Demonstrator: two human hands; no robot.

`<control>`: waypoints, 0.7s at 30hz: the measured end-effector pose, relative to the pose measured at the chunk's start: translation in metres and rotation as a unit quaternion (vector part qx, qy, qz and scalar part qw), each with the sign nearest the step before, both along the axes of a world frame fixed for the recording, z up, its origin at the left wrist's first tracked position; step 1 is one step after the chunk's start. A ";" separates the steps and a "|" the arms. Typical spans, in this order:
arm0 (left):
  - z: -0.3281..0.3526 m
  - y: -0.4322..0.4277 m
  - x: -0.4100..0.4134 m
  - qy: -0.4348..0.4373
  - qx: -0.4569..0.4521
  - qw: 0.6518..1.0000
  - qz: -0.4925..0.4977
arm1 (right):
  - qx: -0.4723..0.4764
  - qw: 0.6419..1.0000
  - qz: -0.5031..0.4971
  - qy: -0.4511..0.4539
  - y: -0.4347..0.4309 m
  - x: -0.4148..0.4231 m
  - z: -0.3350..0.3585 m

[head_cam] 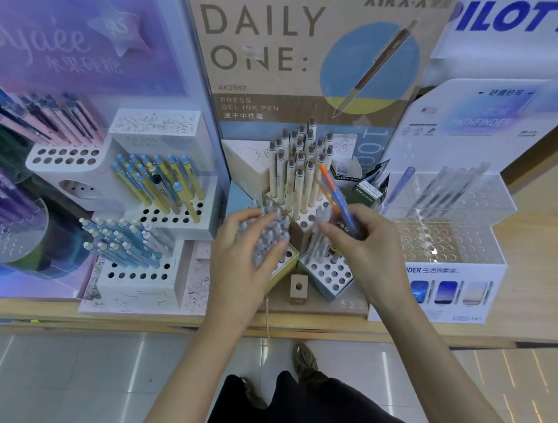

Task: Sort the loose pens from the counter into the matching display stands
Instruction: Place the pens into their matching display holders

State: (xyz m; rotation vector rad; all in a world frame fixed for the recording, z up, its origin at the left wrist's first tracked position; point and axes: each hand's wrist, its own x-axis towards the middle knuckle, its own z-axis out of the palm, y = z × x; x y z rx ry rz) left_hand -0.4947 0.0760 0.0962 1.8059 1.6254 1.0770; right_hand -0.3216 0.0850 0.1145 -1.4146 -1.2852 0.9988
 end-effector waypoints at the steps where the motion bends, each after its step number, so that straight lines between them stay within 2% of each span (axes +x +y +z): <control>1: -0.006 0.000 -0.002 0.051 -0.002 0.999 0.018 | -0.001 1.000 -0.014 0.005 0.001 0.001 -0.004; 3: -0.017 -0.001 -0.004 0.097 -0.025 0.994 0.033 | -0.007 0.999 -0.034 -0.001 0.002 -0.001 -0.013; 7: -0.028 -0.002 -0.006 0.116 -0.006 0.993 0.021 | -0.016 0.999 -0.048 -0.004 0.004 -0.014 -0.032; 21: -0.032 -0.005 -0.005 0.116 0.003 0.993 0.021 | 0.061 0.994 -0.079 -0.051 0.004 -0.027 -0.056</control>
